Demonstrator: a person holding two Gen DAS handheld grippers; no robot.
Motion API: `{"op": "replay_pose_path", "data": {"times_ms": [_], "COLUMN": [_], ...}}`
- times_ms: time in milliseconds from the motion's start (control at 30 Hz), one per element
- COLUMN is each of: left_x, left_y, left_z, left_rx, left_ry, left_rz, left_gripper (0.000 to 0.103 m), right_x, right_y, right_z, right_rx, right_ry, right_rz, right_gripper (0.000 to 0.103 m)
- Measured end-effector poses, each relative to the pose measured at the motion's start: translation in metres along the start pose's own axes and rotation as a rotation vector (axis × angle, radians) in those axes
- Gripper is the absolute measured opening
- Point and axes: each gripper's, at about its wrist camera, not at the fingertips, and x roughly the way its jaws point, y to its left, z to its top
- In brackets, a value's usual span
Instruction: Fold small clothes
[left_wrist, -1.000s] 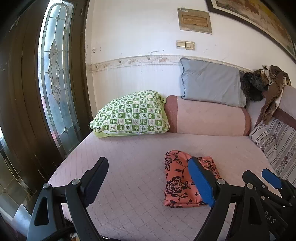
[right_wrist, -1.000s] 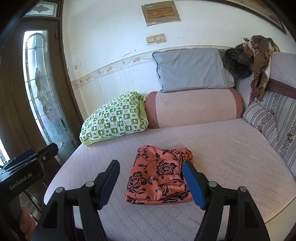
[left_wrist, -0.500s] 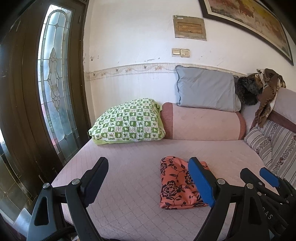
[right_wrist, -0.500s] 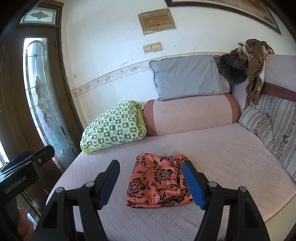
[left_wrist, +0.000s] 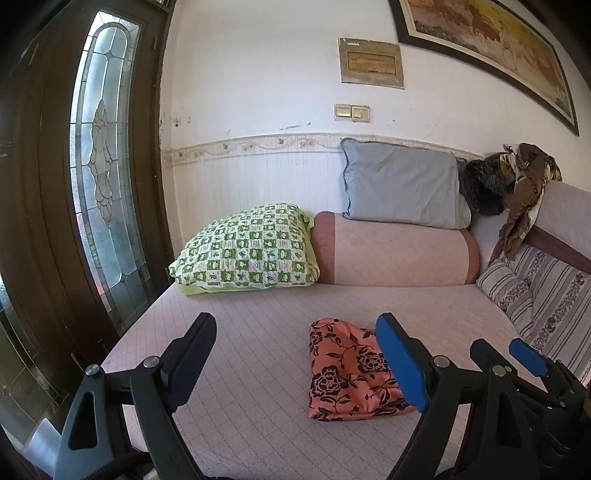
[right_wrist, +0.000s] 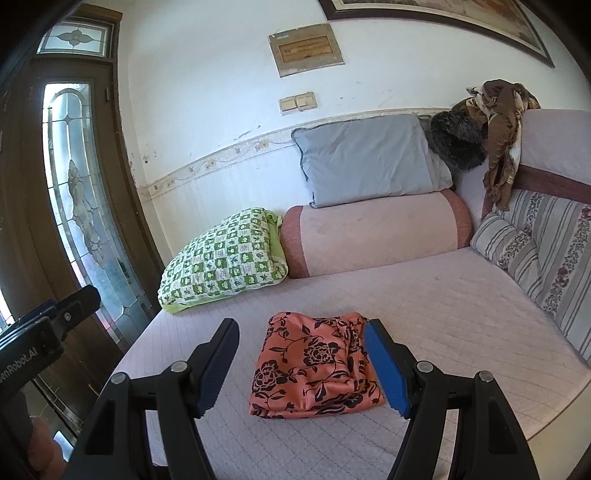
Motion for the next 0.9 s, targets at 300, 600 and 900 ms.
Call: {"op": "replay_pose_path", "data": {"times_ms": [300, 600, 900], "left_x": [0.012, 0.028, 0.041], "left_y": [0.006, 0.015, 0.022], "left_z": [0.000, -0.003, -0.004], "left_rx": [-0.003, -0.019, -0.030], "left_ry": [0.022, 0.052, 0.075], "left_rz": [0.031, 0.046, 0.055], "left_gripper": [0.088, 0.088, 0.088], "right_x": [0.008, 0.020, 0.035], "right_y": [0.001, 0.008, 0.015], "right_z": [-0.001, -0.003, -0.005], "right_rx": [-0.005, -0.011, -0.024], "right_ry": [0.024, 0.047, 0.073], "right_rz": [-0.024, -0.021, -0.012], "right_gripper": [0.074, 0.074, 0.074]}}
